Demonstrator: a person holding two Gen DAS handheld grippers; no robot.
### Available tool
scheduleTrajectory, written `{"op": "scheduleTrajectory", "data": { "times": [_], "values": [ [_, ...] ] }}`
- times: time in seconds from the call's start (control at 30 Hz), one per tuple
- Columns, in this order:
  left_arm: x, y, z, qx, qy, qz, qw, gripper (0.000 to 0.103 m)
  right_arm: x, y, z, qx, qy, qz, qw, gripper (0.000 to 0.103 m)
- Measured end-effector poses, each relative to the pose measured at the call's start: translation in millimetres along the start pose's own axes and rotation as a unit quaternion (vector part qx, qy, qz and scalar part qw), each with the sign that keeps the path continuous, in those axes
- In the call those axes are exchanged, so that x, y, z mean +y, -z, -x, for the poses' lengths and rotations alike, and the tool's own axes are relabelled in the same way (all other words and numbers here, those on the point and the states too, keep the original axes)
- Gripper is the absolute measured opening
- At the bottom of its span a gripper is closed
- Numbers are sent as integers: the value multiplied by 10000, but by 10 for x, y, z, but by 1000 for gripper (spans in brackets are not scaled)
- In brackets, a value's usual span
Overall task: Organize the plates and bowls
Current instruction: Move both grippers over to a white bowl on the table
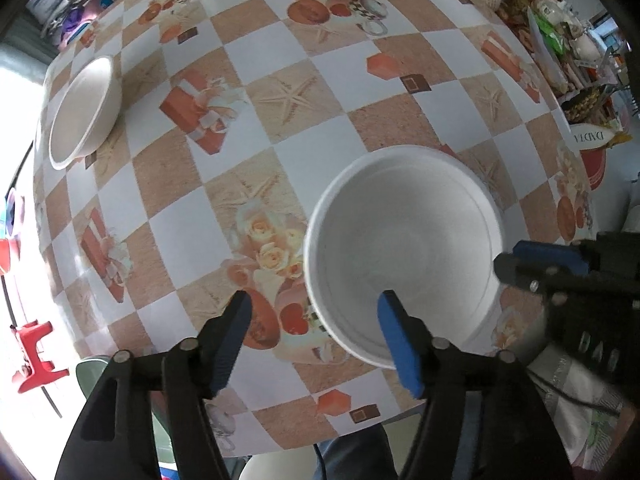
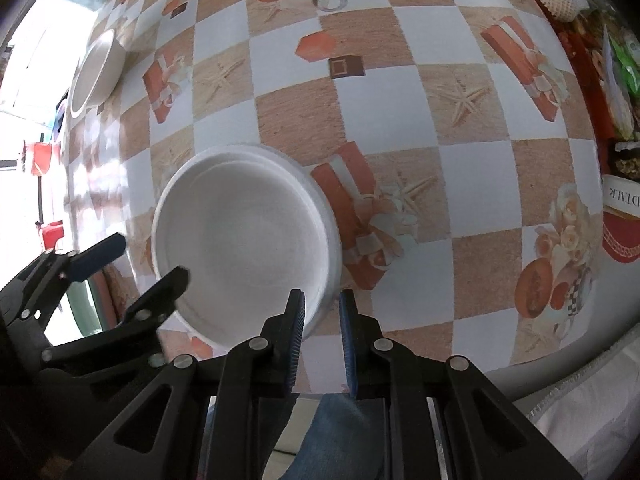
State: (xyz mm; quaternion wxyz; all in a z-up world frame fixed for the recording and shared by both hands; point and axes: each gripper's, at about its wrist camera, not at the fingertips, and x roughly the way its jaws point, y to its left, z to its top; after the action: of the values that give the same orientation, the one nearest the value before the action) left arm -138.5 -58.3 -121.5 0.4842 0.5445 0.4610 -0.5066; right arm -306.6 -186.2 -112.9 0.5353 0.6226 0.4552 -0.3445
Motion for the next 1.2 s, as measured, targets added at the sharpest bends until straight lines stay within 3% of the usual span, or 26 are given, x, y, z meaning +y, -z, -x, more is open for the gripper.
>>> {"op": "scheduleTrajectory", "data": {
  "times": [0.17,0.2,0.23,0.3,0.6,0.93,1.2],
  "values": [
    [239,86,79,-79,103,123,9998,75,-118,-3,54,-64,46,-147,9999,19],
    [278,106,88,-105,107,154,9998,75,-139,-1,71,-100,23,-152,9998,25],
    [337,122,111,-138,121,196,9996,76,-156,0,93,-123,36,-181,9998,50],
    [472,150,161,-196,185,316,9991,77,-170,3,152,-248,81,-179,9995,78],
    [988,39,445,-604,324,1036,9923,79,22,-189,359,-458,-38,4,9989,78],
    [1936,-192,537,-805,-114,1790,9805,79,721,-626,499,-554,-207,614,9964,78],
    [2581,-500,412,-865,-220,2373,9673,79,1426,-1105,316,-443,-245,927,9944,78]
  ]
}}
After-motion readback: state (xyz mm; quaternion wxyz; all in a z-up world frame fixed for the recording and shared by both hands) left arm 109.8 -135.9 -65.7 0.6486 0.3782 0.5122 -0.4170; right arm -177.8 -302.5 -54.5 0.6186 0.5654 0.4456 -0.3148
